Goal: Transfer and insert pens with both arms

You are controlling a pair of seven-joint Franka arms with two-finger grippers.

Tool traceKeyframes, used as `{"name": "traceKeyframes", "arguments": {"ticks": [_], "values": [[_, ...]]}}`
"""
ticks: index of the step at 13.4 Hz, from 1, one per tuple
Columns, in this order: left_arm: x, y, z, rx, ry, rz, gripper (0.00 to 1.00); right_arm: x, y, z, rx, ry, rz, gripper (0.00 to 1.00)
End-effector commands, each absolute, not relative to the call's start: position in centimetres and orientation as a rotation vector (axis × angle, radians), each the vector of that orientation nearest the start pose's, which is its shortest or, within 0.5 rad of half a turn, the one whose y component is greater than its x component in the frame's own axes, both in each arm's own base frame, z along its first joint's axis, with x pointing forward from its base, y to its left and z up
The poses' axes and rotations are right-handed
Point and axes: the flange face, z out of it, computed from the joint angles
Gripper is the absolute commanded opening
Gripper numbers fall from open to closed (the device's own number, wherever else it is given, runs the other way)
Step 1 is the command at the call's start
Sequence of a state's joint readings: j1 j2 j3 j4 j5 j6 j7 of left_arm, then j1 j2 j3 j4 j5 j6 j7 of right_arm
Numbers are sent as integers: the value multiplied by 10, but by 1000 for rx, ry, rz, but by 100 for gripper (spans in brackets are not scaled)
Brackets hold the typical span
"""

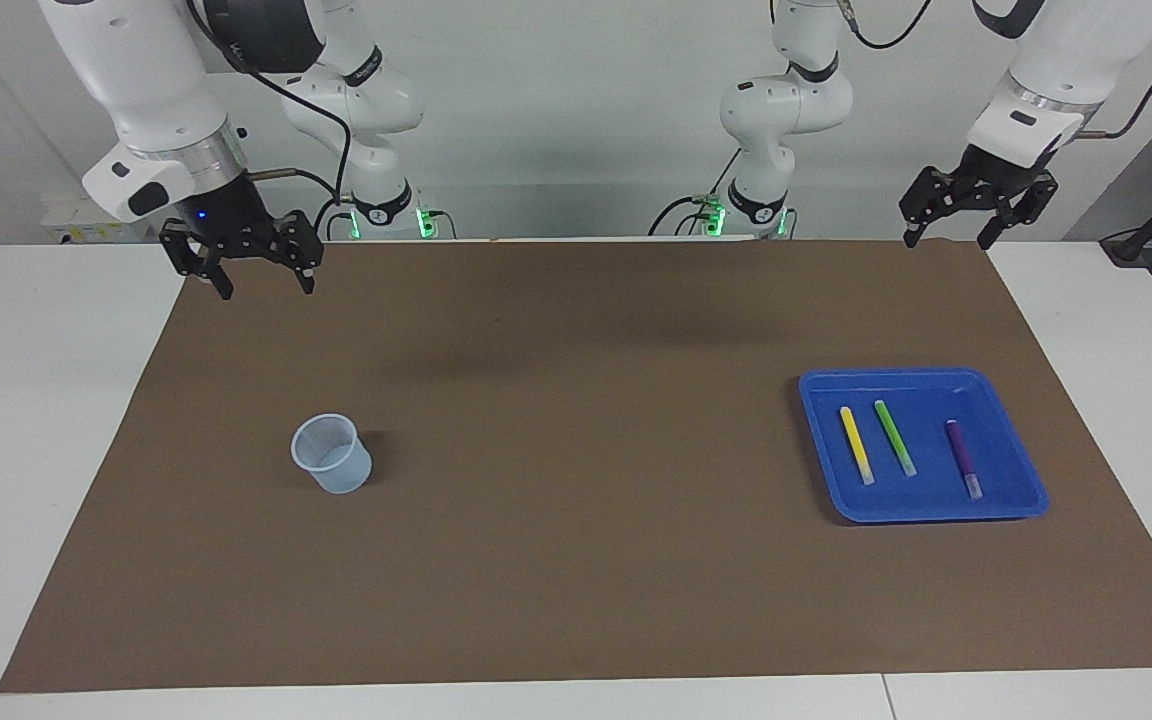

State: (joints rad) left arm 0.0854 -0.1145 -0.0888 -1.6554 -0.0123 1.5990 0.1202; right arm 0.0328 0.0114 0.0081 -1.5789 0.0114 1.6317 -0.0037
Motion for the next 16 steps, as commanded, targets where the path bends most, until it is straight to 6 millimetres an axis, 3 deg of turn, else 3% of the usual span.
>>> {"name": "traceKeyframes", "arguments": {"ticks": [1, 10, 12, 15, 16], "values": [[523, -3, 648, -3111, 184, -136, 100, 561, 23, 621, -3131, -52, -89, 100], [523, -1, 642, -3104, 184, -195, 100, 562, 18, 622, -3119, -46, -100, 100], [523, -20, 634, -3101, 232, -189, 100, 562, 19, 622, -3117, -39, -102, 100], [515, -10, 623, -3101, 191, -204, 100, 562, 24, 622, -3117, -51, -102, 100], [513, -14, 622, -3098, 212, -209, 100, 561, 25, 621, -3115, -53, -102, 100]]}}
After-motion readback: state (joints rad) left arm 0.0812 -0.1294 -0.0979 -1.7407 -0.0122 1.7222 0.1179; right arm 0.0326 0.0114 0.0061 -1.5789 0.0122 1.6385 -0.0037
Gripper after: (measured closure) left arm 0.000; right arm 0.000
